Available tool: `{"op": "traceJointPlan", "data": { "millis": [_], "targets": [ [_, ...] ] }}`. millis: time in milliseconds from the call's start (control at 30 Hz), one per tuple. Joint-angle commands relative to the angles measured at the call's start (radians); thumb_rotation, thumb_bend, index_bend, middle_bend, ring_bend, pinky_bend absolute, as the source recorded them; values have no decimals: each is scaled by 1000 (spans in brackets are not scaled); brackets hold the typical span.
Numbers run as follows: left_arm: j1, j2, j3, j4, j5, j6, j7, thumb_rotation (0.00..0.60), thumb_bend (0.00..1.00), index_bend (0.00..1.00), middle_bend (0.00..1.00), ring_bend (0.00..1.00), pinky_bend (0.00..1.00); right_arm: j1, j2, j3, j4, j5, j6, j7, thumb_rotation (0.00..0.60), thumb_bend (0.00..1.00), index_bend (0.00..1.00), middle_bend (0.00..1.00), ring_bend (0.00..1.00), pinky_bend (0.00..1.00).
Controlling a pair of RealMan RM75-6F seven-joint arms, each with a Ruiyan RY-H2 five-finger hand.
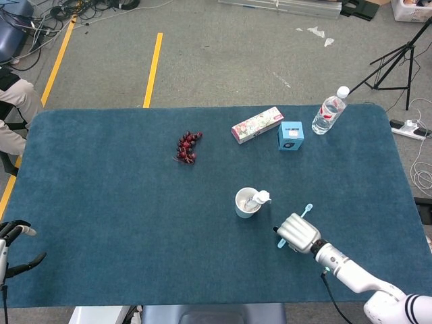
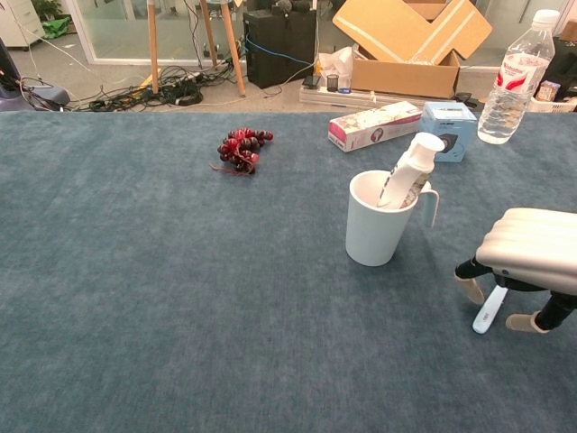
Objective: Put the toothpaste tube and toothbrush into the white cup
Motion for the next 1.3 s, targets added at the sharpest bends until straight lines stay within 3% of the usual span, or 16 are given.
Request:
{"op": "traceJointPlan", "data": {
  "millis": [33, 667, 1300],
  "targets": [
    [0, 0, 0, 0, 0, 0, 0, 600, 27, 468, 365, 311, 375, 0, -3, 1, 4, -1, -2, 2, 600, 176, 498, 1000, 1000, 1000],
    [3, 3, -1, -2, 1, 6, -5, 600, 27, 468, 365, 311, 375, 1, -29, 8, 30, -2, -13, 12, 600, 180, 549, 1000, 1000, 1000],
    [0, 5, -6, -5, -3, 3, -3, 600, 27, 468, 365, 311, 375, -5, -29, 12, 34, 0, -6, 17, 600, 257, 636, 1000, 1000, 1000]
  ]
}}
